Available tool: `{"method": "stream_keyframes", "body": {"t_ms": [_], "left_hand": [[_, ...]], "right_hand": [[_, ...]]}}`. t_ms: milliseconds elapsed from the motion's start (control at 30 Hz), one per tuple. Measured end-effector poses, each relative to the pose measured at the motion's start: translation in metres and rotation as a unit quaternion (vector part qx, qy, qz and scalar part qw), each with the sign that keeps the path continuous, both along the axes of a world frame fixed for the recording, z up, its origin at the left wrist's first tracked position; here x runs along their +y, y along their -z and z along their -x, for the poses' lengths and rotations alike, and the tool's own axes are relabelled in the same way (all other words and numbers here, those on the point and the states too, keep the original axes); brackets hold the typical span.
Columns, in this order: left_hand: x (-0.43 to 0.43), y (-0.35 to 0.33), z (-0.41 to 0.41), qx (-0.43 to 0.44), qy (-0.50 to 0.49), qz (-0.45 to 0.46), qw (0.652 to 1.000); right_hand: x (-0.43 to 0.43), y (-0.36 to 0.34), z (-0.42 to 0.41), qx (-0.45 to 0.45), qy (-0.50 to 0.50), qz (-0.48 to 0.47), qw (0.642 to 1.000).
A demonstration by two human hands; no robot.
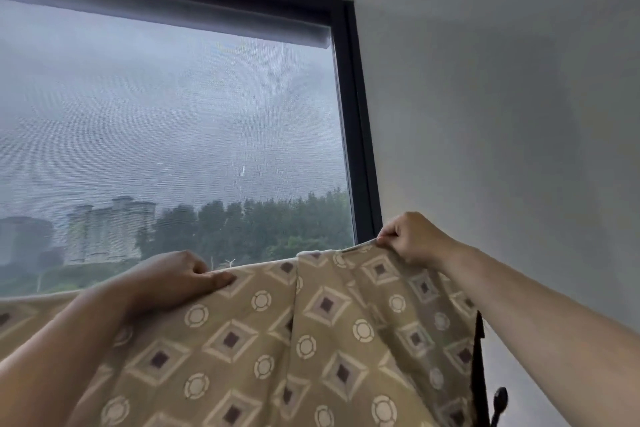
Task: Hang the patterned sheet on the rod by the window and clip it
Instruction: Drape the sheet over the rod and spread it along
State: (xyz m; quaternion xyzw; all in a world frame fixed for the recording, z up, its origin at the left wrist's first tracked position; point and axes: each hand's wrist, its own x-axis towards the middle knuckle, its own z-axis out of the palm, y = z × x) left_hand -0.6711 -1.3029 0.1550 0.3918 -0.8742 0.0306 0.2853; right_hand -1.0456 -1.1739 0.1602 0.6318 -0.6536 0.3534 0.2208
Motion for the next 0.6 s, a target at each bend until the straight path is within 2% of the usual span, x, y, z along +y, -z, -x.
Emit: {"method": "stream_keyframes", "body": {"t_ms": [200, 267, 400, 467, 533, 600], "left_hand": [[-0.004, 0.0, -0.002, 0.001, -0.002, -0.018, 1.0], [-0.008, 0.003, 0.005, -0.005, -0.005, 0.001, 1.0], [-0.021, 0.004, -0.001, -0.011, 0.0, 0.005, 1.0], [-0.026, 0.003, -0.007, 0.007, 0.001, -0.018, 1.0], [-0.024, 0.001, -0.005, -0.002, -0.002, -0.032, 0.999], [-0.013, -0.001, 0.006, -0.02, -0.009, -0.032, 0.999]], "right_hand": [[0.015, -0.002, 0.042, -0.03, 0.021, 0.013, 0.999], [0.012, -0.003, 0.045, -0.048, 0.01, 0.011, 0.999], [0.003, 0.014, 0.06, -0.134, 0.012, -0.068, 0.989], [0.0, 0.024, 0.056, -0.159, -0.015, -0.058, 0.985], [-0.004, 0.028, 0.039, -0.149, -0.054, -0.035, 0.987], [-0.014, 0.025, 0.009, -0.082, -0.072, -0.057, 0.992]]}}
